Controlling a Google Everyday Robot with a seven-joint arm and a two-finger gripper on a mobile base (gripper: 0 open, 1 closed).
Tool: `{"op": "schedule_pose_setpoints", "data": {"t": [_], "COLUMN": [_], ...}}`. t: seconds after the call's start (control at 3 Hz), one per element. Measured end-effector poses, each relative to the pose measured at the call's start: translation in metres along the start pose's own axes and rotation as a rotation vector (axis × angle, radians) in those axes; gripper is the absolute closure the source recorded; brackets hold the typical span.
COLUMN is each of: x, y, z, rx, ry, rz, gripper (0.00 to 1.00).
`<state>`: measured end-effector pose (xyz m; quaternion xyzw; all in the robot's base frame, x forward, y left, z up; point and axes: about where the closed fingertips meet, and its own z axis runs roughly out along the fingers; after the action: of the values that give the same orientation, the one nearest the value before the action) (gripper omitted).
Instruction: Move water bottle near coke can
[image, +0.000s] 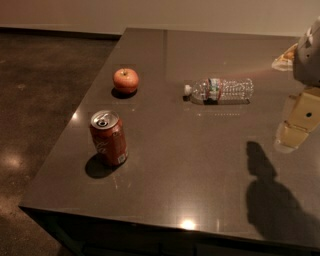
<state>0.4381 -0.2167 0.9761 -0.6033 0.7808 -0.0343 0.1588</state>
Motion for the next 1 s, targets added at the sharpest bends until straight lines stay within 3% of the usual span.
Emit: {"op": "schedule_pose_setpoints", "data": {"t": [0.33,1.0], "x": [0.000,-0.020], "y": [0.000,-0.053], "z": [0.000,0.041], "rx": [0.002,-0.007], "ry": [0.000,-0.030], "rz": [0.000,-0.052], "gripper": [0.00,0.00]}}
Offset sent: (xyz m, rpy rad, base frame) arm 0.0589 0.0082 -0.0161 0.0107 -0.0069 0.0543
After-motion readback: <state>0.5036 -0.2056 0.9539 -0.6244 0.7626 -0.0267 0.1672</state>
